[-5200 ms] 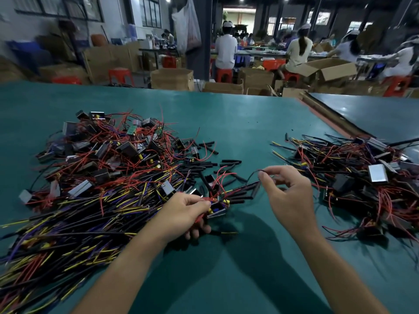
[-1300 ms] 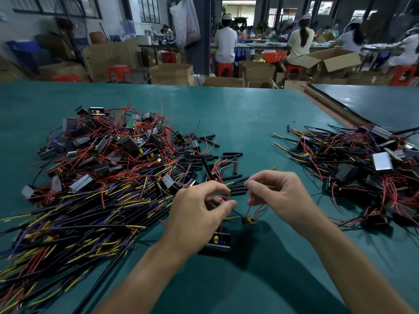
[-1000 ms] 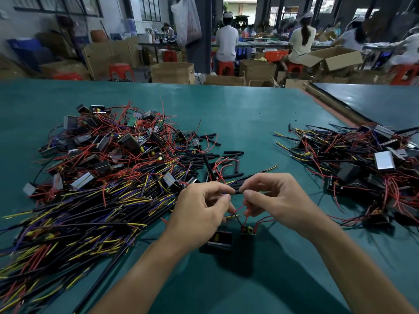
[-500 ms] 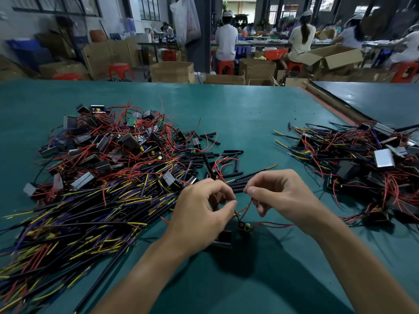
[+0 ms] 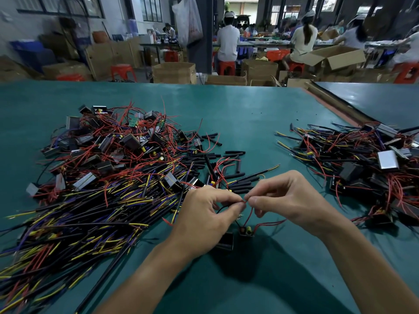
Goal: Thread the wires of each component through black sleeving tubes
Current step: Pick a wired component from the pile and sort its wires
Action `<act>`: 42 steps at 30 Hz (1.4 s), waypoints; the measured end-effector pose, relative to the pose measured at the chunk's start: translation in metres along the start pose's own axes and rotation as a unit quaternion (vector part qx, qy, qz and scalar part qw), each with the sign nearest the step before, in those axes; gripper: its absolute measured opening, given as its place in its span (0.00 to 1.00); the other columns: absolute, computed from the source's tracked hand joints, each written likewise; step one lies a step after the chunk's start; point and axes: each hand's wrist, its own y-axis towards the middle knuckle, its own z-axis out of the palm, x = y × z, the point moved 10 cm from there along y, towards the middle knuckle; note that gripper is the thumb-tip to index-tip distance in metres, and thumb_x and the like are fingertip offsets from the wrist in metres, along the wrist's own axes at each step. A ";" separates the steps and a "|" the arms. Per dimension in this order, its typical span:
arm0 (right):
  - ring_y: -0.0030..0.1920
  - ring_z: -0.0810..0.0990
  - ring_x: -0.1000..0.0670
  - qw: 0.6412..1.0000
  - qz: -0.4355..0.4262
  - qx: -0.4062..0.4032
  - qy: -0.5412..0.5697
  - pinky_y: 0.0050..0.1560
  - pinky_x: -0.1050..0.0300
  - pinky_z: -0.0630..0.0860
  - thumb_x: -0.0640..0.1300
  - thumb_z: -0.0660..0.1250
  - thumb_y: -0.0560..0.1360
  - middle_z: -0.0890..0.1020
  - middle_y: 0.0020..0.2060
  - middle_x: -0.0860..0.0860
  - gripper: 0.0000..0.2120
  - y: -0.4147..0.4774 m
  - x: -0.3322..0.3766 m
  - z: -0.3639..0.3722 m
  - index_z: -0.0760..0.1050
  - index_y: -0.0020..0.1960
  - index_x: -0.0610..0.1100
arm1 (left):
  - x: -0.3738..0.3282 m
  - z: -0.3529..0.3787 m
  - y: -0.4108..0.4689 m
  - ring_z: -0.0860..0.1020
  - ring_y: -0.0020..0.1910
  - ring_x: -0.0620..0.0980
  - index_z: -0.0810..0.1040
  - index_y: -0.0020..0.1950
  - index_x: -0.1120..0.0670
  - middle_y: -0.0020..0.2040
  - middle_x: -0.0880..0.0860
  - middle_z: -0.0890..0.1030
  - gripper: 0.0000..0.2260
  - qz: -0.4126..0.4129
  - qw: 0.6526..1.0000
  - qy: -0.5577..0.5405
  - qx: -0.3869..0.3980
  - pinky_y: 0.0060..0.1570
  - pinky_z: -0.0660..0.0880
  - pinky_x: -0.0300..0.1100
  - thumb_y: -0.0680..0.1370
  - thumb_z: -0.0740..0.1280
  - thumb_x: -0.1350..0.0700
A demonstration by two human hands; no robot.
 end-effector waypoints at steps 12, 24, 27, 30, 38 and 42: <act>0.29 0.79 0.49 0.999 0.015 0.028 0.012 0.33 0.60 0.78 0.35 0.75 0.64 0.81 0.30 0.42 0.06 0.000 -0.001 0.008 0.79 0.38 0.38 | -0.012 0.008 -0.001 0.81 0.42 0.42 0.85 0.41 0.48 0.38 0.40 0.84 0.06 0.024 0.999 -0.028 0.040 0.43 0.74 0.35 0.68 0.72 0.58; 0.29 0.78 0.50 1.000 0.009 -0.001 -0.018 0.33 0.62 0.77 0.41 0.76 0.62 0.81 0.28 0.44 0.05 -0.002 0.004 0.005 0.81 0.33 0.41 | 0.004 0.022 -0.002 0.82 0.40 0.43 0.82 0.39 0.48 0.39 0.47 0.85 0.05 -0.053 0.986 -0.137 0.075 0.43 0.78 0.39 0.69 0.76 0.58; 0.29 0.78 0.51 1.000 0.003 0.014 -0.010 0.33 0.62 0.76 0.40 0.76 0.62 0.82 0.28 0.44 0.05 -0.002 0.005 0.006 0.81 0.33 0.41 | 0.009 0.026 -0.003 0.81 0.36 0.44 0.82 0.38 0.51 0.37 0.51 0.84 0.09 -0.089 0.971 -0.204 0.087 0.38 0.77 0.38 0.69 0.76 0.64; 0.30 0.78 0.51 1.000 -0.001 0.025 -0.005 0.34 0.62 0.77 0.40 0.75 0.63 0.82 0.29 0.43 0.04 -0.002 0.006 0.009 0.81 0.34 0.41 | 0.011 0.025 -0.002 0.80 0.35 0.46 0.82 0.39 0.57 0.36 0.53 0.84 0.06 -0.100 0.967 -0.217 0.090 0.38 0.77 0.38 0.71 0.75 0.66; 0.33 0.78 0.50 0.999 -0.035 0.028 -0.015 0.37 0.60 0.76 0.39 0.74 0.65 0.82 0.32 0.45 0.03 -0.004 0.008 0.002 0.83 0.38 0.40 | 0.014 0.024 -0.001 0.75 0.34 0.47 0.83 0.40 0.56 0.33 0.49 0.81 0.06 -0.128 0.958 -0.240 0.092 0.37 0.72 0.36 0.75 0.71 0.65; 0.42 0.83 0.47 0.993 -0.083 0.045 -0.068 0.44 0.56 0.79 0.37 0.75 0.65 0.84 0.43 0.43 0.03 -0.006 0.020 0.008 0.85 0.38 0.38 | 0.017 0.033 -0.005 0.73 0.34 0.47 0.83 0.41 0.58 0.31 0.49 0.81 0.05 -0.167 0.940 -0.264 0.137 0.35 0.70 0.34 0.75 0.70 0.65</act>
